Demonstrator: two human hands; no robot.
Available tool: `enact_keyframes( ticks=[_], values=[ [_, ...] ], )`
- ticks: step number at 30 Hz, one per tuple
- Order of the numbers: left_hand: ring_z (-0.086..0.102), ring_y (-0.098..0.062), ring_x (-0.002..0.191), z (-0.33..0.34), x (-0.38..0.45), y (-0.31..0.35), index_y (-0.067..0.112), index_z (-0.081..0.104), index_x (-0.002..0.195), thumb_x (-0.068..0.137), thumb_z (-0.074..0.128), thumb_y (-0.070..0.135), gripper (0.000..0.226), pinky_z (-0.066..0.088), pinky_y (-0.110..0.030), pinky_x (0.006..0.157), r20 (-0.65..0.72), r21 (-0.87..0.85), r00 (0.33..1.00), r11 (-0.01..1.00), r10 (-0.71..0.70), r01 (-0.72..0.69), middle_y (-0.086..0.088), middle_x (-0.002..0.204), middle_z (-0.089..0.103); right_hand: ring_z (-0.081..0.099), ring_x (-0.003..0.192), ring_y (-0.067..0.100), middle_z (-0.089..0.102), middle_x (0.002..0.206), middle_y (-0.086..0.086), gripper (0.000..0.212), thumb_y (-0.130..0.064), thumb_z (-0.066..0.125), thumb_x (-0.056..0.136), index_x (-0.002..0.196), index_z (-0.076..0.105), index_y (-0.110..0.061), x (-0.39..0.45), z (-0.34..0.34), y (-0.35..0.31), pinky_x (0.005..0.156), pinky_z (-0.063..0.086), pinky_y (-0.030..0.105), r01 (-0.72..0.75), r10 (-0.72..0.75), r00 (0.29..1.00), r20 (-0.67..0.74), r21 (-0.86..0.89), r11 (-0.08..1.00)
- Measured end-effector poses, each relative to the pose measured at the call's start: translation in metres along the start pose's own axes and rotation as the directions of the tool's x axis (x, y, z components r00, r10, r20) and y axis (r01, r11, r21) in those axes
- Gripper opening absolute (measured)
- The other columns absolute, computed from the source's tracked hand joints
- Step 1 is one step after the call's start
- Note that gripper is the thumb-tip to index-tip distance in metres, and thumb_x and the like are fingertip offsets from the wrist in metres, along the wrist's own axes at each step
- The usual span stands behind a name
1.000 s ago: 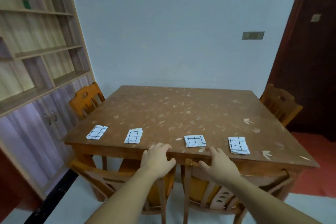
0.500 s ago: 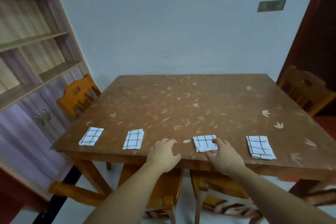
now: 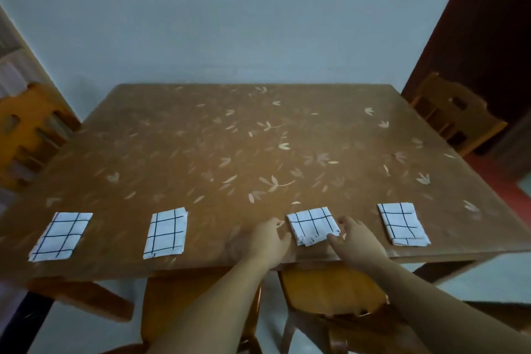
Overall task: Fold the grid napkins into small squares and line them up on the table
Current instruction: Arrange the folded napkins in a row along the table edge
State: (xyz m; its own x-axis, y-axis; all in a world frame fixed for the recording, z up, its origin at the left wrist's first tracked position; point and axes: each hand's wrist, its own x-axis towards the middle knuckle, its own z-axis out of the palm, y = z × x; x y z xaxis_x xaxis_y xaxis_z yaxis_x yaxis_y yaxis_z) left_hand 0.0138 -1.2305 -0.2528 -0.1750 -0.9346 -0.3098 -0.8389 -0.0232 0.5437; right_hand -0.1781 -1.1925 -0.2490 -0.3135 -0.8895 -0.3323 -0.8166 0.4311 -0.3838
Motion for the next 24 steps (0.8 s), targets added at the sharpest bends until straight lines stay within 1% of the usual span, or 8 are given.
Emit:
enact_keyframes(
  ticks=[4, 7, 10, 13, 16, 20, 22, 24],
  values=[
    [0.060, -0.018, 0.100, 0.031, 0.025, -0.002, 0.015, 0.060, 0.119, 0.095, 0.058, 0.032, 0.030, 0.045, -0.025, 0.080, 0.047, -0.265, 0.994, 0.958, -0.097, 0.106, -0.004, 0.118, 0.065, 0.058, 0.111, 0.025, 0.059, 0.130, 0.007, 0.044, -0.030, 0.049, 0.093, 0.134, 0.048, -0.015, 0.035, 0.017, 0.009, 0.087, 0.048, 0.032, -0.043, 0.041, 0.999, 0.032, 0.051, 0.998],
    [0.062, -0.021, 0.104, 0.048, 0.039, 0.000, 0.012, 0.062, 0.119, 0.094, 0.060, 0.032, 0.032, 0.044, -0.023, 0.078, 0.081, -0.335, 0.984, 0.925, -0.159, 0.177, -0.005, 0.119, 0.067, 0.058, 0.110, 0.028, 0.060, 0.124, 0.012, 0.039, -0.022, 0.048, 0.093, 0.129, 0.053, -0.009, 0.058, 0.026, 0.013, 0.085, 0.044, 0.031, -0.069, 0.065, 0.997, 0.050, 0.092, 0.993],
    [0.066, -0.018, 0.094, 0.062, 0.054, 0.004, 0.011, 0.067, 0.107, 0.090, 0.065, 0.031, 0.026, 0.049, -0.022, 0.075, 0.069, -0.349, 0.982, 0.917, -0.178, 0.191, -0.005, 0.109, 0.071, 0.058, 0.095, 0.030, 0.059, 0.107, 0.017, 0.028, -0.019, 0.047, 0.088, 0.108, 0.057, -0.002, 0.083, 0.038, 0.022, 0.078, 0.047, 0.036, -0.106, 0.096, 0.993, 0.073, 0.148, 0.983],
    [0.066, -0.015, 0.089, 0.070, 0.066, 0.008, 0.013, 0.068, 0.104, 0.086, 0.070, 0.027, 0.023, 0.044, -0.016, 0.063, 0.034, -0.335, 0.979, 0.921, -0.199, 0.198, -0.002, 0.106, 0.072, 0.054, 0.096, 0.030, 0.060, 0.106, 0.016, 0.024, -0.017, 0.047, 0.091, 0.106, 0.058, -0.002, 0.097, 0.043, 0.027, 0.075, 0.038, 0.030, -0.125, 0.115, 0.991, 0.072, 0.161, 0.979],
    [0.064, -0.014, 0.085, 0.071, 0.077, 0.007, 0.015, 0.067, 0.105, 0.087, 0.068, 0.022, 0.019, 0.050, -0.021, 0.068, 0.045, -0.300, 0.977, 0.930, -0.206, 0.210, -0.001, 0.104, 0.071, 0.055, 0.091, 0.029, 0.063, 0.101, 0.012, 0.019, -0.019, 0.051, 0.092, 0.104, 0.061, -0.008, 0.101, 0.039, 0.030, 0.073, 0.038, 0.028, -0.184, 0.173, 0.983, 0.067, 0.208, 0.961],
    [0.065, -0.015, 0.090, 0.065, 0.089, -0.002, 0.020, 0.068, 0.105, 0.087, 0.064, 0.016, 0.019, 0.055, -0.028, 0.076, 0.009, -0.245, 0.974, 0.944, -0.227, 0.222, 0.003, 0.101, 0.071, 0.057, 0.077, 0.025, 0.063, 0.079, 0.007, 0.007, -0.012, 0.060, 0.081, 0.074, 0.059, -0.013, 0.102, 0.032, 0.026, 0.064, 0.044, 0.030, -0.249, 0.220, 0.967, 0.128, 0.287, 0.925],
    [0.065, -0.016, 0.088, 0.059, 0.096, -0.005, 0.022, 0.069, 0.098, 0.085, 0.059, 0.009, 0.021, 0.055, -0.030, 0.075, -0.013, -0.208, 0.981, 0.960, -0.192, 0.185, 0.004, 0.096, 0.072, 0.065, 0.063, 0.024, 0.069, 0.066, 0.009, 0.010, -0.008, 0.061, 0.078, 0.068, 0.064, -0.007, 0.098, 0.034, 0.024, 0.055, 0.053, 0.030, -0.312, 0.248, 0.944, 0.217, 0.346, 0.885],
    [0.064, -0.016, 0.088, 0.054, 0.105, -0.008, 0.022, 0.070, 0.096, 0.082, 0.054, 0.003, 0.028, 0.053, -0.028, 0.075, -0.015, -0.178, 0.991, 0.976, -0.133, 0.128, 0.004, 0.095, 0.072, 0.065, 0.052, 0.021, 0.071, 0.062, 0.010, 0.012, -0.011, 0.064, 0.084, 0.081, 0.068, 0.000, 0.086, 0.039, 0.018, 0.049, 0.055, 0.028, -0.397, 0.224, 0.884, 0.411, 0.404, 0.824]
  ],
)
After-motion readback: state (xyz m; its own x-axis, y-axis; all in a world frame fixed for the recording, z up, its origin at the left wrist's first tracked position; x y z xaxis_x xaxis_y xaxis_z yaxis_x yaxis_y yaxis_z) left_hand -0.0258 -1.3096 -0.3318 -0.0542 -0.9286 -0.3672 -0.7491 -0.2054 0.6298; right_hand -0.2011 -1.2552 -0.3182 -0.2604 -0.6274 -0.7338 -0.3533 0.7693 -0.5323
